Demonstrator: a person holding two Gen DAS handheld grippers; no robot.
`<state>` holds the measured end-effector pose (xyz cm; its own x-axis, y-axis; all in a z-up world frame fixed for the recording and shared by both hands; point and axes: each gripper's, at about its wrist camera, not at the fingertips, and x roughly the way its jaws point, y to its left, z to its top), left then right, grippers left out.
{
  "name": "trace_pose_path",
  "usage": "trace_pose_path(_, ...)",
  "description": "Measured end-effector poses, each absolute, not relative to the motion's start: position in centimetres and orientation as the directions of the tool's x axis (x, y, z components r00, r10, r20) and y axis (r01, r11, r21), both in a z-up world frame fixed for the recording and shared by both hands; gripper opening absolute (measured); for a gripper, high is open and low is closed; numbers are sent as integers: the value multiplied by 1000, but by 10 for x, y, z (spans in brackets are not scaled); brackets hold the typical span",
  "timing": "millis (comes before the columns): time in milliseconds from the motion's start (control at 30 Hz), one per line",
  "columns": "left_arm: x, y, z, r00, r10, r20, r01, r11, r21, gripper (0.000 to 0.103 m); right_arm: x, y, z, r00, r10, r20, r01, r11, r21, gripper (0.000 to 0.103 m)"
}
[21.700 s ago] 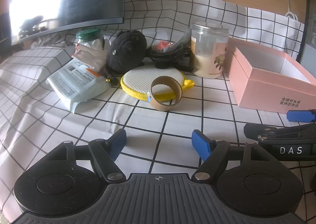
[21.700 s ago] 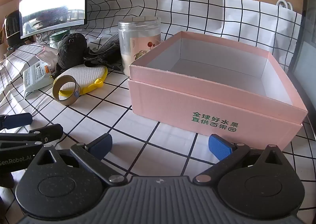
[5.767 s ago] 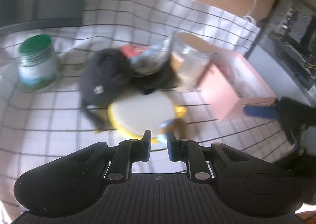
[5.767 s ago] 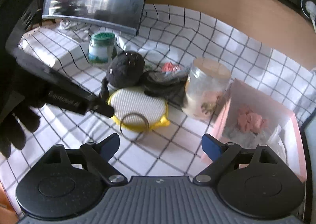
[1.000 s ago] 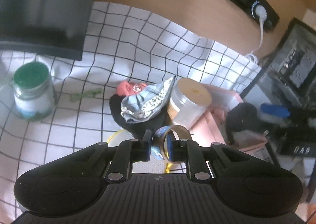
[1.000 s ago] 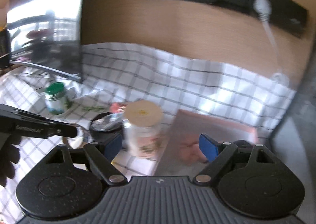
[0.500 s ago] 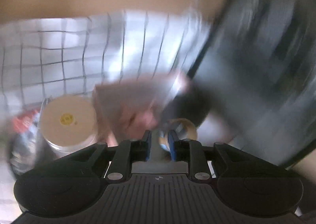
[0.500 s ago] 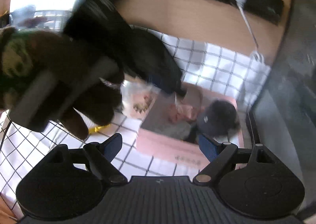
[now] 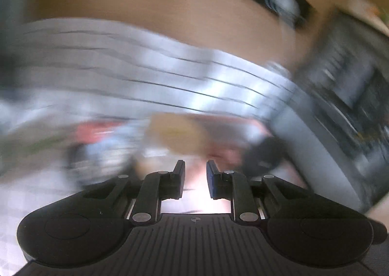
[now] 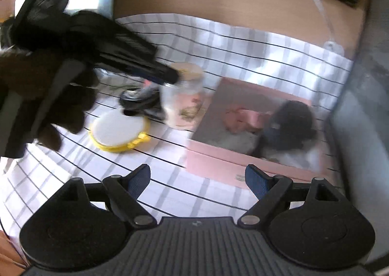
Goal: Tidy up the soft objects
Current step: 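Reach the left gripper to the yellow-rimmed round pad on the table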
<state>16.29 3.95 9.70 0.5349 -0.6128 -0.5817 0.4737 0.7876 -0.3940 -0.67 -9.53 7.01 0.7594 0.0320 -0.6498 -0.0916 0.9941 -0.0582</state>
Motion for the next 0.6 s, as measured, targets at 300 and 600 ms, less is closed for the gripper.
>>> trace_pose_path(300,178,159,53,515,-505,-692,198,856,-477,21,86,-31,42,702,89,-706,-178,983,-54,43)
trace_pose_path(600,187,153,23,458,-479,-749,173,874,-454,21,115,-6,16,683,65,-727,-229,965,-129,42)
